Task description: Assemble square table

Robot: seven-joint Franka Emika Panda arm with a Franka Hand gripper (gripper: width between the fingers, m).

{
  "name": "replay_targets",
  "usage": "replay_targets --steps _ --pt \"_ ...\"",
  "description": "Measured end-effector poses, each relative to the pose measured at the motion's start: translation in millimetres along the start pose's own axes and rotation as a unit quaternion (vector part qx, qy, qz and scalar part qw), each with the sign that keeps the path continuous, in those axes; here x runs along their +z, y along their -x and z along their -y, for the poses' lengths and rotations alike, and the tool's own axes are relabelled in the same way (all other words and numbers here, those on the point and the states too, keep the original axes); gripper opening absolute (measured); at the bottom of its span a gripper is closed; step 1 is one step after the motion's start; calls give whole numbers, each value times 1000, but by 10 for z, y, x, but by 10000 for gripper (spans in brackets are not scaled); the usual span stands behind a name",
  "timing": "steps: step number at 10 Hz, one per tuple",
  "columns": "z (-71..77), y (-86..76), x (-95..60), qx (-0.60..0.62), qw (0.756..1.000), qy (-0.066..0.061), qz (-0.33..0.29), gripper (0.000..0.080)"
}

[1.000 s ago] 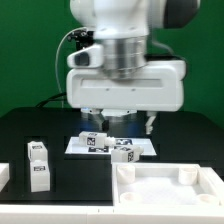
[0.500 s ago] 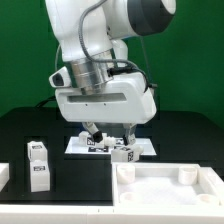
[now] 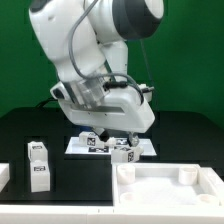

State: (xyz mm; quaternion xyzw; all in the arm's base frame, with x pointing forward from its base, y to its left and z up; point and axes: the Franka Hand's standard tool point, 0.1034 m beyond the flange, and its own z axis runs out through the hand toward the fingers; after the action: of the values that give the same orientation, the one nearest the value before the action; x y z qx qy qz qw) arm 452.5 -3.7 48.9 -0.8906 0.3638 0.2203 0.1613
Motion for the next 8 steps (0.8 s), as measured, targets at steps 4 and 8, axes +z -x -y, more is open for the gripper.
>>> replay_targets --steps 4,8 --pt "-52 49 43 -1 994 16 111 649" --pt "-77 -36 113 -28 978 14 205 649"
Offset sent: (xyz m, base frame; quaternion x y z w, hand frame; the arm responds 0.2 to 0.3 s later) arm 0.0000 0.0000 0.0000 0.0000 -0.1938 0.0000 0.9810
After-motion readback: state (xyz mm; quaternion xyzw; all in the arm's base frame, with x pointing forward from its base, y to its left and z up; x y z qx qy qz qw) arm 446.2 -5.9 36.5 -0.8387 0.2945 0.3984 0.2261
